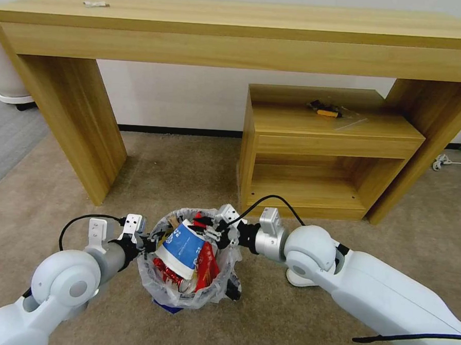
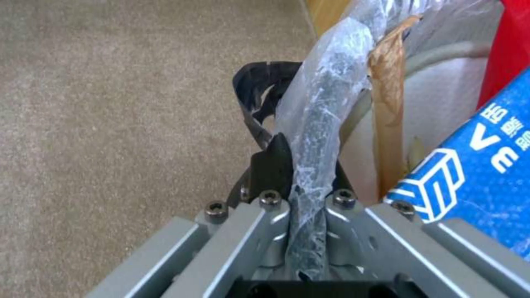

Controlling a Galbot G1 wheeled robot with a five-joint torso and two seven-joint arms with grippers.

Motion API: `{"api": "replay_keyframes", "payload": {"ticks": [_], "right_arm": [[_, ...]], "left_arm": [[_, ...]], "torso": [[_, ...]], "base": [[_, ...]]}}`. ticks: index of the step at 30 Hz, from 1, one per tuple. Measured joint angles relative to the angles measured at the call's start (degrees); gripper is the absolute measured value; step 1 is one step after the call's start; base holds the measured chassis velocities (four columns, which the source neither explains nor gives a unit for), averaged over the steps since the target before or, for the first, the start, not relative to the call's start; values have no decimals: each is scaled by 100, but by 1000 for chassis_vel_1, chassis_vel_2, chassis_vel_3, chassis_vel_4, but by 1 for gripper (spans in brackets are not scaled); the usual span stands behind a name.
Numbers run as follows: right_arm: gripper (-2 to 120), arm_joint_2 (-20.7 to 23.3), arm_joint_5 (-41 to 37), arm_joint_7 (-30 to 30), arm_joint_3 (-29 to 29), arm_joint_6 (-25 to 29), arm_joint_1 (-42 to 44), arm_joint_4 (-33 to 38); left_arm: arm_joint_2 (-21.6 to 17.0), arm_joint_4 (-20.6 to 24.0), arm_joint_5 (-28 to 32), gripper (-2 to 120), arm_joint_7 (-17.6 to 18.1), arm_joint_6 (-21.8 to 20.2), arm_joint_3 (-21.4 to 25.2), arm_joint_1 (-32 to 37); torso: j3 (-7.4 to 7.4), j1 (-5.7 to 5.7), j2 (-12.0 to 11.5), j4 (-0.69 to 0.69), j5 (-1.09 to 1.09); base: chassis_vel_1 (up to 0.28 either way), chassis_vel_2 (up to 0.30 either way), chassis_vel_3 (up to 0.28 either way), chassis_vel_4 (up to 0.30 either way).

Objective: Pick up the trash bin and place the garbage on the floor into it.

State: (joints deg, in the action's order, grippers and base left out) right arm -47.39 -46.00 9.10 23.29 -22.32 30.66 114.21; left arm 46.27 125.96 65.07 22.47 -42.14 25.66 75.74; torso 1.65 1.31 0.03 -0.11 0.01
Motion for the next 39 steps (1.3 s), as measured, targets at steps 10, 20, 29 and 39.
{"api": "replay_keyframes", "payload": {"ticks": [10,20,29,39], "right_arm": [[84,137,-290,-654,-800,0,463,367],[100,19,-375,-1124,-2229,157,1634,242],[100,-551,-593,-1321,-4561,216,3694,-353],[100,-1099,-860,-1224,-5453,488,4676,-1854]], "left_arm": [[107,59,-36,0,2,0,238,228],[427,221,-233,0,66,0,787,694],[509,267,-217,0,112,0,826,717],[518,168,-223,0,92,0,887,701]], "torso": [[0,0,0,0,0],[-1,0,0,2,1],[-1,0,1,0,0],[-1,-1,1,-1,0]], "base": [[0,0,0,0],[0,0,0,0],[0,0,0,0],[0,0,0,0]]}}
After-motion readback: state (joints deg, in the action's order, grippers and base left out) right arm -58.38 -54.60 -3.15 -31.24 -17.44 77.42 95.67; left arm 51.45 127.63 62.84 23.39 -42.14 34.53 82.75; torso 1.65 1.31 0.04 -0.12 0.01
